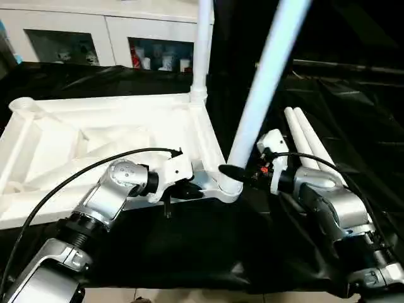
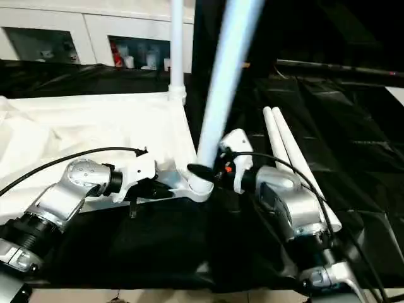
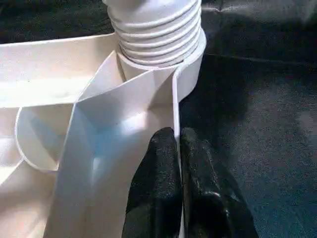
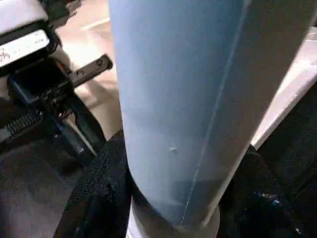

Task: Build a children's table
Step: Insert table leg to table base

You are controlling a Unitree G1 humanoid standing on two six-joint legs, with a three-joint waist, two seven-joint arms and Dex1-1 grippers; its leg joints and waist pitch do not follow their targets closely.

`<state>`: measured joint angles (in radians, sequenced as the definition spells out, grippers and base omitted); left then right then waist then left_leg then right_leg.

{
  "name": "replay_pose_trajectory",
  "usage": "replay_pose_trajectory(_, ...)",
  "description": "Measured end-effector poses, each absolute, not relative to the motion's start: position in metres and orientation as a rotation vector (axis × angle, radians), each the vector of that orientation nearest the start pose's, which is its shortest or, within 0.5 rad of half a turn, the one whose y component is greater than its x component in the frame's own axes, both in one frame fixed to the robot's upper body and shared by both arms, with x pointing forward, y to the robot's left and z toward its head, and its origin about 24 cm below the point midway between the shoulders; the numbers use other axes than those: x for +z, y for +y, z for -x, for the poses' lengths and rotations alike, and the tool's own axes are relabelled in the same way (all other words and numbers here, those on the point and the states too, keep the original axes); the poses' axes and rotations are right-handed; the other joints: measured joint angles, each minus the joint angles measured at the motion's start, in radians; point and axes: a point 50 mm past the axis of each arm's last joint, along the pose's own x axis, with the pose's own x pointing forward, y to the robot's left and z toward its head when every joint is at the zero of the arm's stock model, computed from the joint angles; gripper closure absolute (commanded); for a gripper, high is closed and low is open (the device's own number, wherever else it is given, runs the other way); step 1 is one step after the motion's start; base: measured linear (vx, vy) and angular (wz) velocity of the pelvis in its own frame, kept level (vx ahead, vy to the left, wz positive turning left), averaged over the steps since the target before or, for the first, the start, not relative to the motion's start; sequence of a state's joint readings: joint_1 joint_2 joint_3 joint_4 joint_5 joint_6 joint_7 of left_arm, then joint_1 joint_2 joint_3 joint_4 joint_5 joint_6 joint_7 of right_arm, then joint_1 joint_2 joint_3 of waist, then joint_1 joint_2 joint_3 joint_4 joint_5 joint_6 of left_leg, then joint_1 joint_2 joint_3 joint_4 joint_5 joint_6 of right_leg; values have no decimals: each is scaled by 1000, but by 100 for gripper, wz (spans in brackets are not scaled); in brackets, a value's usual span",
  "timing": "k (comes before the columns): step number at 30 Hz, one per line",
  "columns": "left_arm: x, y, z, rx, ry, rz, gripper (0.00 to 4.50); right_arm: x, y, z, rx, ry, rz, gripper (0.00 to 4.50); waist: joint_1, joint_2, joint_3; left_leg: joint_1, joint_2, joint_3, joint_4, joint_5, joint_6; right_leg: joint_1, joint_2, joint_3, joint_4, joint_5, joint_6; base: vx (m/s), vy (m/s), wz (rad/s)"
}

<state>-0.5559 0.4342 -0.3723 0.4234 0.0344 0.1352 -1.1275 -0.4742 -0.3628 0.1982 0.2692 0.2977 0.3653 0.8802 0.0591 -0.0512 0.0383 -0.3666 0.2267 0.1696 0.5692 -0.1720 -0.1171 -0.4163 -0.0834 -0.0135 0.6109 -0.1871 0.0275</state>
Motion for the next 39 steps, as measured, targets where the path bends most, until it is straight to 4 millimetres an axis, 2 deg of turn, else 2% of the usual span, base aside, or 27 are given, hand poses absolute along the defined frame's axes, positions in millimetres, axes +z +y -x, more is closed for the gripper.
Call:
replay_pose_trajectory(8,60,134,-309,-1300,434,-558,450,74,-123,-317,1045,301,2,262,-9,-12,-2,1,0,0,0,0,0,3,0,0,2,1,-1,0,0,0)
replay_pose_trajectory(15,60,134,-309,-1296,434,-561,450,61,-131,-317,969,298,-177,262,-9,-13,-3,1,0,0,1,0,0,4,1,0,2,2,-2,0,0,0)
replay_pose_trajectory(19,59,133,-310,-1298,436,-558,450,55,-134,-312,934,269,-222,262,-6,-11,-3,3,1,0,1,0,-1,5,1,0,2,2,-3,0,0,0)
replay_pose_trajectory(24,57,134,-311,-1296,444,-556,450,43,-134,-301,852,204,-295,262,-6,-2,-4,12,1,-1,1,0,-1,10,1,0,0,2,-2,0,0,0)
replay_pose_trajectory(26,55,134,-311,-1292,449,-553,450,39,-132,-297,822,179,-302,262,-7,9,-4,15,1,-1,0,0,-1,13,1,0,0,2,-3,0,0,0)
replay_pose_trajectory(31,55,133,-313,-1297,457,-565,450,36,-129,-291,782,137,-292,262,-7,28,-5,16,1,-2,-2,0,-1,14,2,0,0,2,-2,0,0,0)
replay_pose_trajectory(35,56,133,-314,-1307,457,-571,450,42,-125,-290,796,133,-211,262,-6,33,-3,16,1,-3,-3,0,-1,13,3,0,0,2,-3,0,0,0)
replay_pose_trajectory(39,57,133,-313,-1317,452,-577,450,48,-124,-290,830,139,-133,262,-5,30,-4,15,1,-3,-5,0,-1,13,3,0,-1,1,-2,0,0,0)
